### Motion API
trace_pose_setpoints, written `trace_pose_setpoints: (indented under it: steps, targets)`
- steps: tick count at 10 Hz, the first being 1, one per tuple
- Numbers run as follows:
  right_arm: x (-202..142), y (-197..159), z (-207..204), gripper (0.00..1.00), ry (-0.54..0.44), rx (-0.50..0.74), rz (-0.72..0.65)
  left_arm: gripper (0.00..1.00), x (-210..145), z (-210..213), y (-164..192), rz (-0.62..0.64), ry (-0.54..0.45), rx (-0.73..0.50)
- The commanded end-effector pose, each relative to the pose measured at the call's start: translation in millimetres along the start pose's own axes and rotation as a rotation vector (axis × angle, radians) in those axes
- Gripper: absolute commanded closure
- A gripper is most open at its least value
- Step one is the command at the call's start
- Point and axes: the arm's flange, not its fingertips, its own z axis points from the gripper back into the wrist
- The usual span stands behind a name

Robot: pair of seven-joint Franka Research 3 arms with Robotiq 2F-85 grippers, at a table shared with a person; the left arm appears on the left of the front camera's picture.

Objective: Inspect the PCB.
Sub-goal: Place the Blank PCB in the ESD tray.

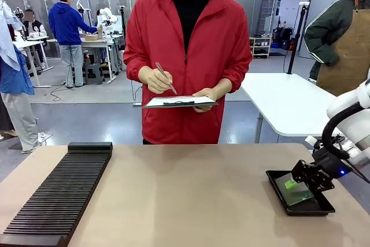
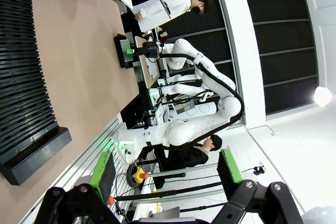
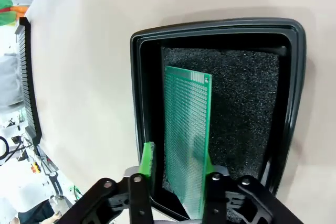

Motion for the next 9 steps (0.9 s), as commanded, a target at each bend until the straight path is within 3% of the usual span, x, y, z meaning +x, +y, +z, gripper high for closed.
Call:
trace_pose_setpoints:
  steps: [1, 2, 5, 6, 9]
  targets:
    - [-6.2, 9.5, 0.6, 0.04, -0.026, -0.038, -0.035, 0.00, 0.0, 0.4, -4.7, 0.008, 0.003, 0.010]
    - [-8.8, 12.0, 6.0, 0.00, -0.045, -0.070, -0.045, 0.00, 0.0, 0.4, -4.7, 0.008, 0.003, 0.010]
    - [-17.5, 25.5, 24.2, 0.04, -0.098, -0.129, -0.048, 0.00, 0.0, 0.4, -4.7, 0.008, 0.003, 0.010]
    - [-20.4, 26.0, 27.4, 0.00, -0.110, -0.137, -0.054, 0.00, 0.0, 0.4, -4.7, 0.008, 0.003, 0.010]
    - [-26.9, 35.3, 45.4, 0.00, -0.142, -0.159, -0.044, 0.00, 0.0, 0.4, -4.7, 0.008, 0.003, 0.010]
